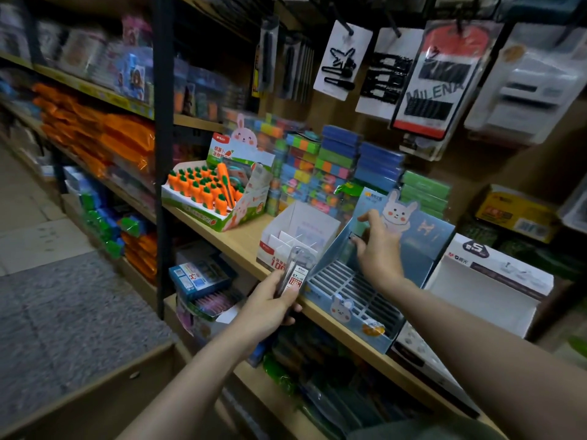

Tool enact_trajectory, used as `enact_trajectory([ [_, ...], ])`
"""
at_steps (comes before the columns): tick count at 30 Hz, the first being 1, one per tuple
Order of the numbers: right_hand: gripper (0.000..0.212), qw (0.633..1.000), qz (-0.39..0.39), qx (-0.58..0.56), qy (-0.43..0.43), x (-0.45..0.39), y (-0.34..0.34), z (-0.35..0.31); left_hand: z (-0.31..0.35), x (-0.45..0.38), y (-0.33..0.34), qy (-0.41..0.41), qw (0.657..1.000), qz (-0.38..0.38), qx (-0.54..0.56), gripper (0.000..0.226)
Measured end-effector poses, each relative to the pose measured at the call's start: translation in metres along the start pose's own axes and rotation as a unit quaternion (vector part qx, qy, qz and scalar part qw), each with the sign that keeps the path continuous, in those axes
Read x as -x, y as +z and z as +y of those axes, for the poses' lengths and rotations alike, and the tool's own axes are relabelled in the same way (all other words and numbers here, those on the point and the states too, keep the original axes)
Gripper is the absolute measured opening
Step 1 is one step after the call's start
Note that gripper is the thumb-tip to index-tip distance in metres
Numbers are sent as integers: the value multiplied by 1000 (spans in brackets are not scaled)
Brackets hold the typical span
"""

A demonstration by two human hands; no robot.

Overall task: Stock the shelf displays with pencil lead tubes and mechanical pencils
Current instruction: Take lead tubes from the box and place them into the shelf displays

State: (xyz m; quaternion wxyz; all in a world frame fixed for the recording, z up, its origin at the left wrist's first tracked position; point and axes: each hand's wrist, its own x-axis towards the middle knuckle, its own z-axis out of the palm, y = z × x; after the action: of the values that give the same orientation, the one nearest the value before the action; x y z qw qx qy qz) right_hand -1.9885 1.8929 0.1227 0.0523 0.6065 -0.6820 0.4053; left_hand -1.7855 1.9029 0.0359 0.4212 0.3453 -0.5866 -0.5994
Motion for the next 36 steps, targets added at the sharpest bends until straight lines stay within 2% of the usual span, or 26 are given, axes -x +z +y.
enact_trajectory([
  [4, 27, 999, 0, -8, 40, 1, 1, -2, -2, -1, 0, -6, 1000, 1, 11, 27],
  [9, 40, 998, 0, -1, 56, 3, -2, 0, -1, 2, 0, -10, 1000, -9, 23, 29],
  [16, 54, 995, -57, -13, 81, 4, -5, -2, 4, 10, 4, -9, 1000, -14, 17, 26],
  [19, 62, 991, -105, -5, 84, 1, -11, -10, 6, 14, 3, -15, 998, -14, 58, 23],
  [21, 67, 991, -101, -28, 88, 7, -16, -14, 9, 16, 1, -20, 996, -16, 89, 23],
  [22, 65, 993, -78, -51, 79, 12, -18, -16, 10, 16, 0, -21, 994, -20, 105, 23],
  [24, 49, 993, -28, -106, 43, 24, -22, -24, 12, 18, -2, -20, 990, -40, 137, 23],
  [25, 37, 991, -36, -129, 28, 30, -24, -30, 13, 18, -3, -18, 987, -53, 152, 22],
  [27, 29, 975, -130, -178, 13, 40, -26, -46, 16, 20, -4, -11, 983, -75, 170, 20],
  [29, 35, 955, -210, -209, -1, 47, -26, -60, 18, 21, -4, -2, 983, -85, 164, 22],
  [36, 26, 958, -234, -147, -81, 47, -26, -76, 27, 30, -9, 14, 988, -107, 107, 24],
])
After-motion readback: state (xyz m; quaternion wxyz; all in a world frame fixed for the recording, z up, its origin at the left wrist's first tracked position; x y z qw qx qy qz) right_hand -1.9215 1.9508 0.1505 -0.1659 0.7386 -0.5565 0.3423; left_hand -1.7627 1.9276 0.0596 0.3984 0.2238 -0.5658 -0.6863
